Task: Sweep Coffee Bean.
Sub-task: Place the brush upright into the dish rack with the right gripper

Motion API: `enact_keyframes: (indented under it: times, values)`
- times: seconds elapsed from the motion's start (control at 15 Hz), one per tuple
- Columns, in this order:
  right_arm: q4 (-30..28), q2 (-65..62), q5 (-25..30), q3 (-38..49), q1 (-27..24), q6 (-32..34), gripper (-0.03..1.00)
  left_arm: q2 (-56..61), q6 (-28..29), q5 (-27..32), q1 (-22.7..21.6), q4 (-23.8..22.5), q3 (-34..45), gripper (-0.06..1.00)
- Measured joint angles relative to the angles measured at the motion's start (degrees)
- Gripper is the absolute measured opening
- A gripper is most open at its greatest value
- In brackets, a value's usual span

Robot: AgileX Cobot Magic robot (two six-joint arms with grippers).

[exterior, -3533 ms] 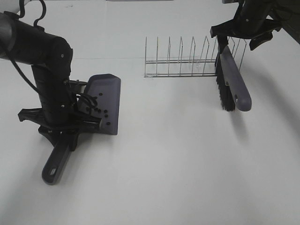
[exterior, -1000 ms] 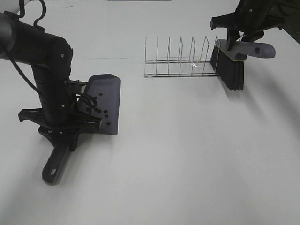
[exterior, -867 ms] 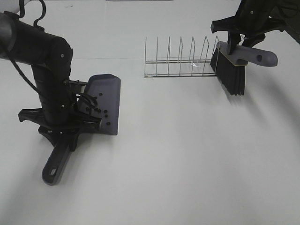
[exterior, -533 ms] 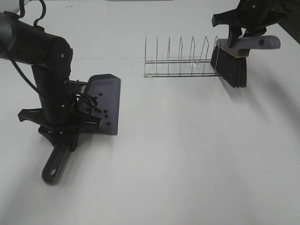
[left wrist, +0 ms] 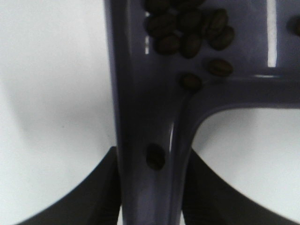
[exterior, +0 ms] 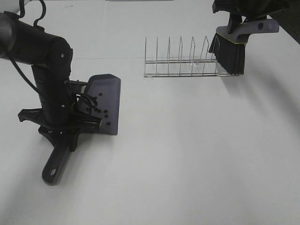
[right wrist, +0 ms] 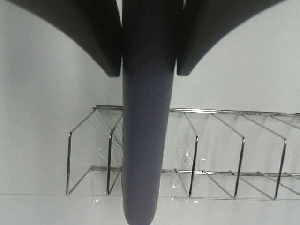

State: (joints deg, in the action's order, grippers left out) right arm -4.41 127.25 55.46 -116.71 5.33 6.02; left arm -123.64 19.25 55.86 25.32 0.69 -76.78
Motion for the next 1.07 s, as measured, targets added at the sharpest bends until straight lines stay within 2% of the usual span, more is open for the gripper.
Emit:
enact_keyframes:
  times: [0.33, 0.73, 0.93, 1.07]
  values:
    - [-0.8, 3.0, -0.9, 0.2, 0.0, 1.0, 0.27, 0.0, 0.0, -0.1, 0.0, 0.0, 0.0, 0.32]
    - [0.2, 4.8, 4.1, 0.2, 0.0, 1.0, 0.28, 0.0, 0.0, -0.1, 0.0, 0.1, 0.0, 0.32]
    - [0.4, 4.8, 4.9, 0.2, 0.1, 1.0, 0.41, 0.0, 0.0, -0.1, 0.0, 0.2, 0.0, 0.32]
    - [0.6, 4.8, 5.0, 0.2, 0.1, 1.0, 0.44, 0.0, 0.0, -0.1, 0.0, 0.2, 0.0, 0.32]
